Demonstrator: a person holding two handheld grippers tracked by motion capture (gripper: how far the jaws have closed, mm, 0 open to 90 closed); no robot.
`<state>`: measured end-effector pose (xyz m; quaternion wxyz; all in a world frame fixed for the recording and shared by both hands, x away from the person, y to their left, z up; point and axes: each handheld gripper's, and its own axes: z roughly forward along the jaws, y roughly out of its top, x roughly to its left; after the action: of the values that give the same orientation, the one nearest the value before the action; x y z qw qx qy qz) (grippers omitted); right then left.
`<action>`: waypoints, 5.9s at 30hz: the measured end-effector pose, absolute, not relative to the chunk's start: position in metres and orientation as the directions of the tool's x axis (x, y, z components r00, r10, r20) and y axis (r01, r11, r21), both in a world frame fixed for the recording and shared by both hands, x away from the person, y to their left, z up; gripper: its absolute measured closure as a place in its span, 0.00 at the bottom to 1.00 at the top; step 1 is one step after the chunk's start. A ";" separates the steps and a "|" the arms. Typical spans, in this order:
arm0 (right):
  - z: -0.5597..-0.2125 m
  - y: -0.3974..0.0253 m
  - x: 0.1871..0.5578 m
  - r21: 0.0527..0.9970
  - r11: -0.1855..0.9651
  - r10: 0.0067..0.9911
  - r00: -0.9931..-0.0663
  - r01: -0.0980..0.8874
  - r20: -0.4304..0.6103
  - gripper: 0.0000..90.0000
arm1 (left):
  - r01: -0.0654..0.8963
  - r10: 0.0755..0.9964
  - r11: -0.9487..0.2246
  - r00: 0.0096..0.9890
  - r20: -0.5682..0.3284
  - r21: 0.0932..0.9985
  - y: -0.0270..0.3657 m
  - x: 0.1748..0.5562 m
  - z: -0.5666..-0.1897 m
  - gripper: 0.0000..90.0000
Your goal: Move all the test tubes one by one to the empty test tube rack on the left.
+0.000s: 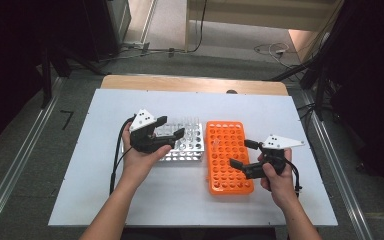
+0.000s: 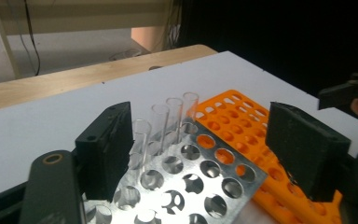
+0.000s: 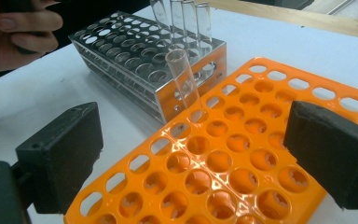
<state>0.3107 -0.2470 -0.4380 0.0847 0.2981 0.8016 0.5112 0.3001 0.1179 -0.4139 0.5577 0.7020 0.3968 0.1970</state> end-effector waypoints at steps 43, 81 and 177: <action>-0.458 -0.177 0.348 0.736 0.545 0.594 -0.805 0.401 -0.001 0.73 | 0.332 0.717 -0.038 0.666 -0.206 0.942 0.130 0.256 -0.427 0.00; -0.411 -0.181 0.314 0.841 0.422 0.484 -0.869 0.340 0.109 0.82 | 0.303 0.687 -0.062 0.704 -0.180 0.951 0.117 0.249 -0.415 0.00; -0.424 -0.229 0.276 0.878 0.385 0.482 -0.873 0.286 0.073 0.01 | 0.267 0.715 -0.086 0.688 -0.128 0.960 0.121 0.273 -0.390 0.84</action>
<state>0.2758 -0.2290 -0.4236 0.0971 0.2323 0.8264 0.5037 0.2730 0.1210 -0.3899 0.5814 0.7112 0.3452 0.1925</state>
